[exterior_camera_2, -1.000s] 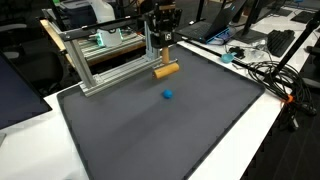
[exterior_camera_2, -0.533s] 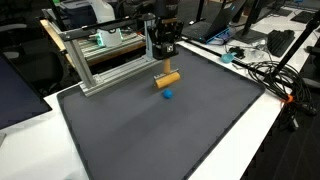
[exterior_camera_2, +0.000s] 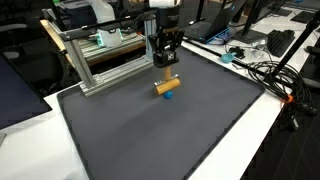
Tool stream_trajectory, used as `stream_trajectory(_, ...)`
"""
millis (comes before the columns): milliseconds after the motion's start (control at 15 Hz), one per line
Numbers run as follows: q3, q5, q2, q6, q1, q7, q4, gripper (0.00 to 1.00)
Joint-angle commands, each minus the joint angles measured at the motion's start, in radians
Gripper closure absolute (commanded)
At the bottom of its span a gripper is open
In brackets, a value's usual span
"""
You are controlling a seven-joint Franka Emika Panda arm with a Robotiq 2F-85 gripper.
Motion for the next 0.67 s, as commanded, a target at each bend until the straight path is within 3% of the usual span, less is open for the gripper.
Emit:
stream_trajectory(0, -0.016, -0.014, 0.03, 0.011, 0.013, -0.009, 0.029, 0.78)
stream_trajectory(600, -0.015, 0.005, 0.061, -0.005, 0.009, -0.019, 0.038, 0.78)
